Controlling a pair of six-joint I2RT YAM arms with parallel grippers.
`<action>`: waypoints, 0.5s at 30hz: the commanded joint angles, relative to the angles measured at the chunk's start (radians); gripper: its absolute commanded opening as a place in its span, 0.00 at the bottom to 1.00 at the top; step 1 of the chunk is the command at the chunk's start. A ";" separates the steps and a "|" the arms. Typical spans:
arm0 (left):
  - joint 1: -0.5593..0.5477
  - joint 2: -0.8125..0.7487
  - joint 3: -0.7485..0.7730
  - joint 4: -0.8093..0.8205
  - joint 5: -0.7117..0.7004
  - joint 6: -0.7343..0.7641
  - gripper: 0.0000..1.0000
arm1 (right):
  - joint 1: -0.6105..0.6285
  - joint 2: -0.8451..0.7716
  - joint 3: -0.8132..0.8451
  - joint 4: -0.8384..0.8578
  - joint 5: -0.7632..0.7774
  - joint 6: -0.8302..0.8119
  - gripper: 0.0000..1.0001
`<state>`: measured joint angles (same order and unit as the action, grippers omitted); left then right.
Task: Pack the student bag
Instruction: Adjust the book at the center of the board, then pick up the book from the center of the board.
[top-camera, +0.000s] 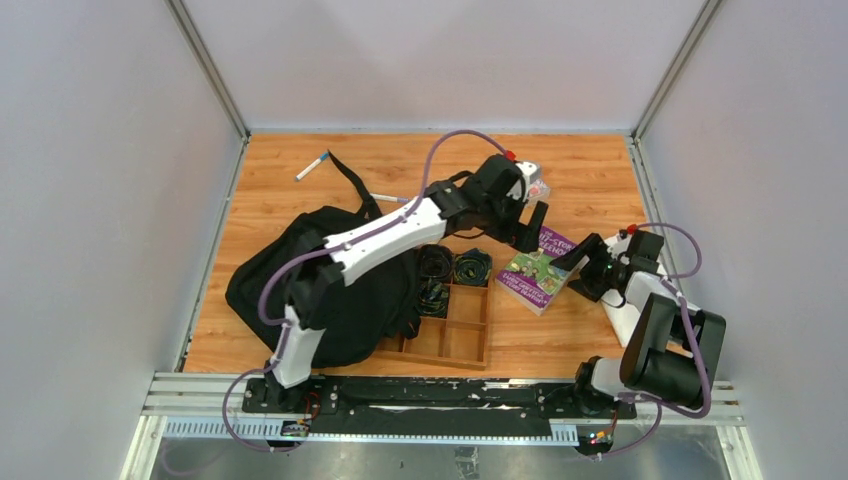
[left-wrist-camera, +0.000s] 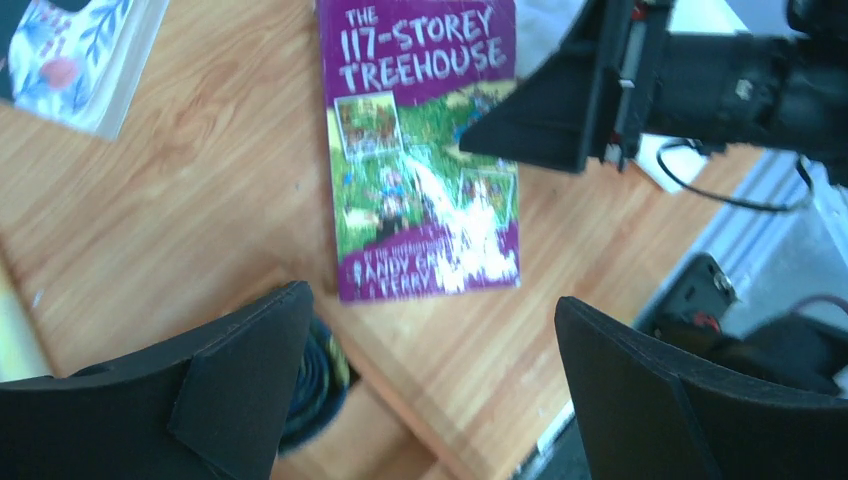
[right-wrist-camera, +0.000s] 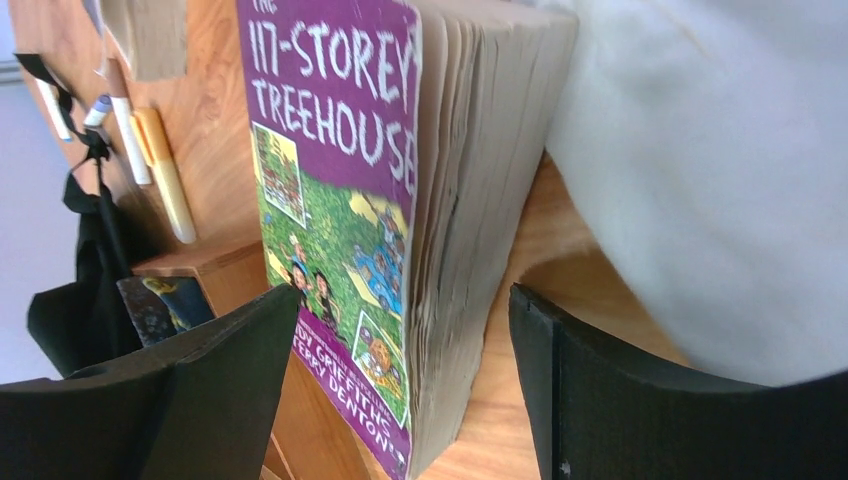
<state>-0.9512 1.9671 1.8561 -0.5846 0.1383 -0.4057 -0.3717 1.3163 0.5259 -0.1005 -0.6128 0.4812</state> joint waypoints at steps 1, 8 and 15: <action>0.000 0.192 0.194 -0.006 0.005 0.037 1.00 | -0.028 0.057 -0.053 0.123 -0.020 0.028 0.82; 0.028 0.364 0.312 0.001 0.032 0.015 1.00 | -0.039 0.072 -0.066 0.122 -0.028 0.018 0.82; 0.052 0.462 0.332 0.012 0.105 -0.007 0.99 | -0.040 0.056 -0.100 0.111 -0.027 0.020 0.82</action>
<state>-0.9119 2.3890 2.1445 -0.5846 0.1833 -0.4004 -0.3985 1.3575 0.4847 0.0643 -0.6949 0.5209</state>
